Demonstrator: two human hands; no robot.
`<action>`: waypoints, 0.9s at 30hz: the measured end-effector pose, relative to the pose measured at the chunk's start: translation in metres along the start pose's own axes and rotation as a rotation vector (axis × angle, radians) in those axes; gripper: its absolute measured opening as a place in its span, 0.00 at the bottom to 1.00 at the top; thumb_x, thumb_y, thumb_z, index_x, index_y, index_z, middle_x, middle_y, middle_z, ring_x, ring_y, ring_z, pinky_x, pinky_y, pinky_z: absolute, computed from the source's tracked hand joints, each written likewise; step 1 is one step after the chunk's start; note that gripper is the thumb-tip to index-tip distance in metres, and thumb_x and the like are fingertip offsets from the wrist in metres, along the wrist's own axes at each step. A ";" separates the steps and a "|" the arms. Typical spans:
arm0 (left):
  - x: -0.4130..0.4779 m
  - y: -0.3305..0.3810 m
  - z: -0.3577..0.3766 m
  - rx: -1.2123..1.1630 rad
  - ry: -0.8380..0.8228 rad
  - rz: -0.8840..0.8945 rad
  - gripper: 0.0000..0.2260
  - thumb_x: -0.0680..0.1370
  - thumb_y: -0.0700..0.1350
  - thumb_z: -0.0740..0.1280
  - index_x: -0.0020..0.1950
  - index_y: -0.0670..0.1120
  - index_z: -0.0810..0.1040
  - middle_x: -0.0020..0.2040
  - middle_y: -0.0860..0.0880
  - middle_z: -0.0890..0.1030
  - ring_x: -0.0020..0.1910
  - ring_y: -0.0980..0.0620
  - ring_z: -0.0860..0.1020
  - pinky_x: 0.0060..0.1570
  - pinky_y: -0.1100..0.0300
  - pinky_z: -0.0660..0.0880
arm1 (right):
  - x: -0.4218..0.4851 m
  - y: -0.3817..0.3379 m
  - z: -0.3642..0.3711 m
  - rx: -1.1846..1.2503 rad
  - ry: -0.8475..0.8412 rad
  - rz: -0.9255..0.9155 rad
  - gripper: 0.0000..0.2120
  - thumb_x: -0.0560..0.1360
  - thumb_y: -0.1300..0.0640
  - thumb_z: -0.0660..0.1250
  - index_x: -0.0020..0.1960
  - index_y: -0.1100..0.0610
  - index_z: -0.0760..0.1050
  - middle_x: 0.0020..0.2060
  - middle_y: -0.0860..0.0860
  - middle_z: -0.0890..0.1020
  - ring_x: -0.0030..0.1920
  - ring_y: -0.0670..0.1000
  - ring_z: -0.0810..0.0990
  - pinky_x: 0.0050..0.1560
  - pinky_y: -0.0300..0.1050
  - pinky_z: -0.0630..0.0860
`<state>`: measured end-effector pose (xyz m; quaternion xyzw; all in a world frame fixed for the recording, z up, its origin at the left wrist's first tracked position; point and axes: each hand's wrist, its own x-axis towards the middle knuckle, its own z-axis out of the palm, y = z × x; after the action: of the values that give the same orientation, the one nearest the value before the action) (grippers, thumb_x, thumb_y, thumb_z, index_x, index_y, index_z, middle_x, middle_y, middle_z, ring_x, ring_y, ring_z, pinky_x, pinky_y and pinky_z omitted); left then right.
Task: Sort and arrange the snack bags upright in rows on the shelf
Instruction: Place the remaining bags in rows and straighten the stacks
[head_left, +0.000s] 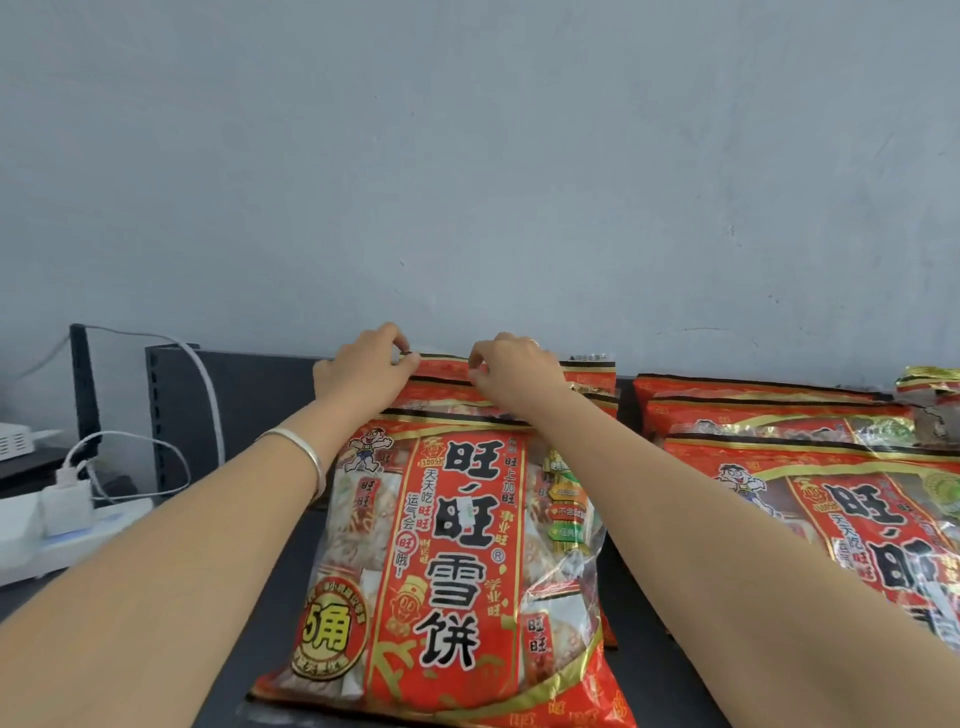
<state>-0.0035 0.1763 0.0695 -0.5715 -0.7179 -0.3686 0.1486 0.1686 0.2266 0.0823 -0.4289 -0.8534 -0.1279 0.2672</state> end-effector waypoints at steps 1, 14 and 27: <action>-0.004 -0.007 -0.002 -0.104 -0.015 -0.057 0.11 0.79 0.58 0.58 0.57 0.54 0.70 0.59 0.51 0.76 0.57 0.46 0.75 0.57 0.46 0.69 | -0.003 -0.005 0.002 0.009 -0.017 0.008 0.14 0.79 0.52 0.59 0.61 0.53 0.75 0.57 0.54 0.77 0.58 0.58 0.75 0.55 0.55 0.73; -0.079 -0.031 0.021 -1.217 -0.331 -0.479 0.22 0.73 0.60 0.67 0.60 0.50 0.66 0.49 0.45 0.81 0.38 0.49 0.84 0.32 0.57 0.78 | -0.042 -0.031 0.016 -0.025 -0.061 0.183 0.19 0.79 0.38 0.50 0.45 0.52 0.70 0.42 0.50 0.78 0.43 0.55 0.77 0.49 0.54 0.68; -0.122 -0.010 0.028 -0.995 -0.218 -0.494 0.30 0.73 0.66 0.63 0.67 0.50 0.62 0.56 0.45 0.80 0.49 0.45 0.82 0.54 0.43 0.77 | -0.057 -0.018 0.020 -0.091 0.128 0.037 0.18 0.81 0.44 0.54 0.60 0.55 0.72 0.58 0.54 0.79 0.62 0.59 0.75 0.61 0.59 0.68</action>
<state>0.0297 0.1082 -0.0305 -0.4228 -0.5814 -0.6251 -0.3043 0.1752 0.1870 0.0338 -0.4472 -0.8198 -0.1886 0.3039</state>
